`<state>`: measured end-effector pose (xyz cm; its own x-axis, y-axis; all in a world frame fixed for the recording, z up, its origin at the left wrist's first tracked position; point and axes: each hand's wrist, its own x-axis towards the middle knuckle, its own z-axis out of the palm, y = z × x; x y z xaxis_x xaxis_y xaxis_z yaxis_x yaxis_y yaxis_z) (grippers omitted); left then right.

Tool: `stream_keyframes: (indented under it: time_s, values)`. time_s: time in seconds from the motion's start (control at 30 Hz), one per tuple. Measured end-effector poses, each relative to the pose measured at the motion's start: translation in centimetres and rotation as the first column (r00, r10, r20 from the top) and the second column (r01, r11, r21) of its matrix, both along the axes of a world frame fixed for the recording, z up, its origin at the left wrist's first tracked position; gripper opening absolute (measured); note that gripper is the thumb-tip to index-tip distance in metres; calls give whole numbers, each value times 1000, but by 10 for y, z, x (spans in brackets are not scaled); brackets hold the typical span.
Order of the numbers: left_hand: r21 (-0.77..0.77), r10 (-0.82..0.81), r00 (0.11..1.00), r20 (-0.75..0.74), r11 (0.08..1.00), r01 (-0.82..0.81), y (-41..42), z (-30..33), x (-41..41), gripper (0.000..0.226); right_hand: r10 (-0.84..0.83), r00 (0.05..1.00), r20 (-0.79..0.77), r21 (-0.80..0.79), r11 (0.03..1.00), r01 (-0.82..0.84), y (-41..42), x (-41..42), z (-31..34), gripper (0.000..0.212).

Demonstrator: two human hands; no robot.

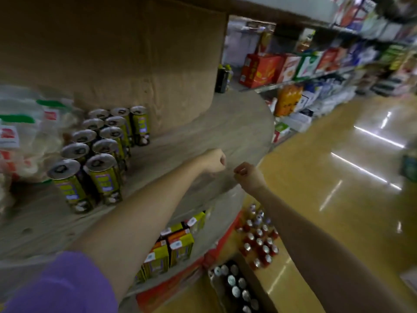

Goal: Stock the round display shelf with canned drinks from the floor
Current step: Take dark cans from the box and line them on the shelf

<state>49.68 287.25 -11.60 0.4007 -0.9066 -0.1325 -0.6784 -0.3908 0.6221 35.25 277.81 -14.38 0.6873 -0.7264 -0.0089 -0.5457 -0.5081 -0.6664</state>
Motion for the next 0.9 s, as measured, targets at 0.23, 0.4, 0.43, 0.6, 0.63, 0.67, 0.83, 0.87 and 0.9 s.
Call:
stream_keyframes:
  time_s: [0.23,0.4,0.43,0.6,0.63,0.67,0.83,0.87,0.9]
  values:
    - [189,-189,982,24,965,181,-75,-45,-90,23,-102,991,-91,81,991,109,-52,-78,-49,13]
    - [457,-336,937,90,850,261,-128,-111,-139,14,-52,968,-244,88,993,75,-102,-131,-105,25]
    - [464,-312,948,60,850,250,-138,-126,-147,16,-32,962,-271,82,995,56,-115,-141,-119,28]
    - [417,16,993,-115,908,34,-161,-209,-191,13,28,940,-341,214,976,48,-174,-187,-197,22]
    - [430,76,988,-135,903,-11,-164,-229,-199,16,37,938,-344,272,960,61,-183,-194,-211,24]
    - [446,136,981,-138,893,-61,-167,-251,-205,16,45,934,-353,320,944,76,-191,-199,-227,27]
    - [513,418,890,-180,812,-278,-184,-324,-226,8,149,907,-394,430,902,38,-214,-213,-305,23]
    - [520,446,877,-176,799,-302,-187,-333,-229,9,149,903,-402,443,895,50,-217,-215,-318,22]
    - [529,472,864,-175,785,-322,-189,-345,-230,9,149,898,-414,462,884,67,-219,-215,-329,21]
